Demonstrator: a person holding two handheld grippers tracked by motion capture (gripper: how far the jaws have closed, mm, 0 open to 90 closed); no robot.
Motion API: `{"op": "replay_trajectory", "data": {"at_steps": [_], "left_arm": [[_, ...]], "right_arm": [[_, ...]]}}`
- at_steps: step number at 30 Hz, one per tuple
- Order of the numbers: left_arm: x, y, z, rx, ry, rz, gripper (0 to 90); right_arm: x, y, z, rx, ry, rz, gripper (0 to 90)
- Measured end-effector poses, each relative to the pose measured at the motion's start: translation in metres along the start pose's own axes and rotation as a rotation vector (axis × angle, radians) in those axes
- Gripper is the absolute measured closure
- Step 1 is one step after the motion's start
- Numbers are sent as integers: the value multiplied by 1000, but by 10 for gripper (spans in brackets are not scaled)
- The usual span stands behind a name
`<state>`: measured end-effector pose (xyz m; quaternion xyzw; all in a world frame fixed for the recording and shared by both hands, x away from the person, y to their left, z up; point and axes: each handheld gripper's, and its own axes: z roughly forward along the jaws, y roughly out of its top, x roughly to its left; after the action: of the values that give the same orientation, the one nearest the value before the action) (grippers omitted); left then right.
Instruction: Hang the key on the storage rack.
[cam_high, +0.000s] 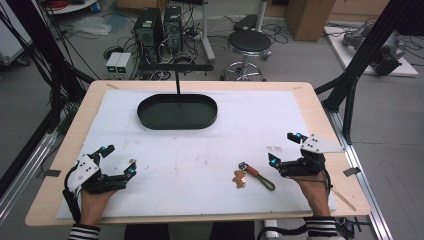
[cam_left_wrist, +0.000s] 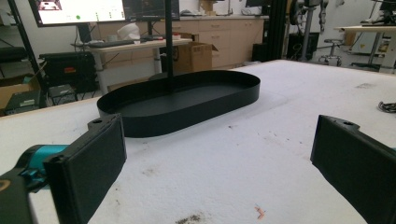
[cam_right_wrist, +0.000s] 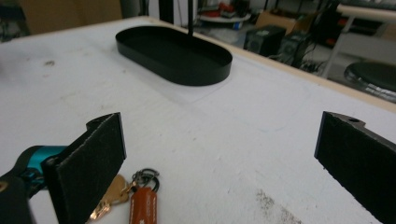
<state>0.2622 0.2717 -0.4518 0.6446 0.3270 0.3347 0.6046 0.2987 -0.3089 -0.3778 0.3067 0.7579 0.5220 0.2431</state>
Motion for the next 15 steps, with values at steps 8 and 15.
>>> {"op": "replay_trajectory", "data": {"at_steps": [8,15], "left_arm": [[0,0,0,0,1,4,39],[-1,0,0,2,1,7,39]], "right_arm": [[-3,20,-4,173,78,-67,9],[-5,27,1,285,125,-143,9]]}}
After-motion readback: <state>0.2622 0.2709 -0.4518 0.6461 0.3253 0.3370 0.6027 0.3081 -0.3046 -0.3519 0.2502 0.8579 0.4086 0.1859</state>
